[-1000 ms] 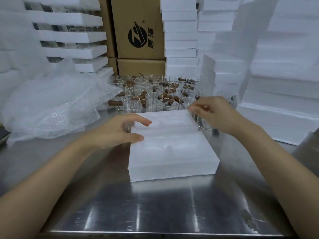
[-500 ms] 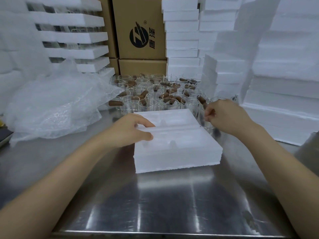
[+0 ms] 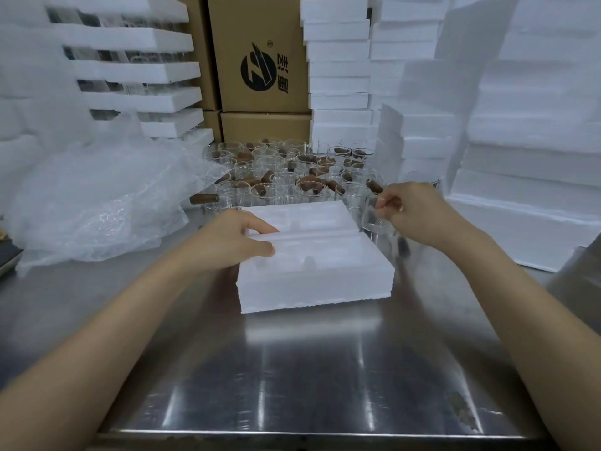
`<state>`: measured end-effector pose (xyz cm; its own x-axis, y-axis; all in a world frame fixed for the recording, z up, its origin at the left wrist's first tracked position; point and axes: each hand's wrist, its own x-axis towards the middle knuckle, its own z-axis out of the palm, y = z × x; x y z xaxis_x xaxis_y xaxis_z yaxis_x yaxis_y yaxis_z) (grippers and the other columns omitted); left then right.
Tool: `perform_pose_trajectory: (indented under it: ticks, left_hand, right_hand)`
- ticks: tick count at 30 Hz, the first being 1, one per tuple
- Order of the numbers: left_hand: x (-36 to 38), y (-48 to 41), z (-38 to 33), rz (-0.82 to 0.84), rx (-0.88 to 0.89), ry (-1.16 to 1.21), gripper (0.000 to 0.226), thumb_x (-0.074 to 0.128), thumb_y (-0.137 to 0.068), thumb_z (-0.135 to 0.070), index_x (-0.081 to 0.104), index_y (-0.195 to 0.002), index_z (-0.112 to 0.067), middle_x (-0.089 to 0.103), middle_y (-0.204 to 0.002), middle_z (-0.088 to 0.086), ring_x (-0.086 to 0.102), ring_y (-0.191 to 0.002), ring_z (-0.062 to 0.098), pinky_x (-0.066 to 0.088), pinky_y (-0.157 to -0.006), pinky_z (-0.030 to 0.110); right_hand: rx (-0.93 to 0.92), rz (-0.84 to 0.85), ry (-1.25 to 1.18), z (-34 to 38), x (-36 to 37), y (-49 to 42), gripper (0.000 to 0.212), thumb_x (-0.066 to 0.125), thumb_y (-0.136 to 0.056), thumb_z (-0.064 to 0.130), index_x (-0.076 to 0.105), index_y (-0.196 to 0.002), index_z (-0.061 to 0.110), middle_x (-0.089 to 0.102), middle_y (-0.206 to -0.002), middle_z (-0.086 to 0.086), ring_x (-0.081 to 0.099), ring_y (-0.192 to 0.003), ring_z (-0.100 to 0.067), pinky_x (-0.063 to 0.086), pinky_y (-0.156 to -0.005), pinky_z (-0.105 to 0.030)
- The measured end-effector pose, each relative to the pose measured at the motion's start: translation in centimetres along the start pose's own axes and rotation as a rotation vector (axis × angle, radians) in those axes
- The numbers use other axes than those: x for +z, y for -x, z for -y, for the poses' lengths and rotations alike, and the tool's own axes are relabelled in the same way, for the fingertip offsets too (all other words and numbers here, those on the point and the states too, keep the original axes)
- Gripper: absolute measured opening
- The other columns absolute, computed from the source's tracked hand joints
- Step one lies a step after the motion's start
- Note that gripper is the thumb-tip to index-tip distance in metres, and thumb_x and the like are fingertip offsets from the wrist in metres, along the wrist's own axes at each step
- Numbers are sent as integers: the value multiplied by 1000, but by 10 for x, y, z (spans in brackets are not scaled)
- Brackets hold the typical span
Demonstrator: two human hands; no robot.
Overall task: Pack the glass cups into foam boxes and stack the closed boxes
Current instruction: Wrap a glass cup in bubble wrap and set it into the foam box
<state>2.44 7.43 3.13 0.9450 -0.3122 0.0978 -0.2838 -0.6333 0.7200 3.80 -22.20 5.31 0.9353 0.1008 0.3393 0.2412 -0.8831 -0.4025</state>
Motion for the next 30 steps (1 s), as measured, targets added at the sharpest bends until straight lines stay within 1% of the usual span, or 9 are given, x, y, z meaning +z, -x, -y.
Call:
perform_pose_trajectory:
  ticks: [4,6,8,13,17,21,24,28,30]
  left_hand:
    - [-8,1,-3,71,-35,-112,40,79,-76,-39,63,-113,-42,48,-123,-25,44,-117,1,30,-96,22]
    - [-17,-1,-14,47,-59,-87,66,73,-65,-63,58,-126,-40,43,-125,-26,40,-115,0,31,-96,25]
    - [-20,-10,-32,-75,-13,123,58,63,-69,-71,62,-119,-42,52,-117,-34,50,-109,-8,37,-94,23]
    - [15,-28,-64,97,-42,696,78,52,-76,-70,58,-130,-13,64,-116,1,65,-106,19,55,-81,26]
    - [36,-34,-65,148,-24,857,45,59,-81,-60,74,-99,-21,71,-105,4,70,-100,19,56,-76,29]
    - [30,-34,-51,100,8,1034,44,62,-91,-38,59,-124,-9,65,-122,17,65,-110,26,56,-83,34]
    - [31,-34,-48,91,-20,1044,20,60,-94,-21,66,-108,-7,64,-119,22,66,-104,28,56,-84,34]
    - [29,-34,-49,54,-49,1139,29,55,-92,-11,52,-119,-3,69,-113,17,69,-98,27,58,-75,31]
    - [28,-33,-49,76,-46,1108,40,57,-86,-10,52,-126,-7,68,-117,16,68,-105,29,58,-76,32]
  right_hand:
    - [-73,-133,-87,10,-4,0,23,53,-88,-2,64,-85,17,60,-76,9,54,-74,-10,34,-63,2]
    - [-135,-232,-129,19,-3,2,17,55,-91,1,66,-93,13,60,-84,5,53,-79,-11,33,-67,2]
    - [-209,-332,-194,28,0,7,12,58,-91,3,67,-97,9,60,-89,2,53,-81,-12,36,-72,-5]
    - [-451,-458,-262,51,13,20,9,62,-90,1,67,-97,4,63,-91,-9,55,-85,-18,40,-77,-22]
    - [-550,-499,-231,57,28,22,11,63,-88,-2,68,-98,2,64,-91,-9,56,-89,-21,40,-81,-19]
    - [-636,-455,-97,52,39,20,13,67,-88,-1,71,-100,-1,65,-91,-12,59,-89,-31,48,-75,-40]
    - [-582,-463,-197,52,44,22,31,73,-84,5,67,-114,5,57,-110,-14,53,-106,-26,49,-84,-44]
    - [-264,-301,-486,50,44,20,89,79,-79,21,23,-148,31,26,-143,3,34,-134,-12,41,-107,-34]
    - [-178,-167,-577,51,48,19,79,77,-82,19,32,-146,29,38,-140,9,44,-126,-6,49,-101,-33]
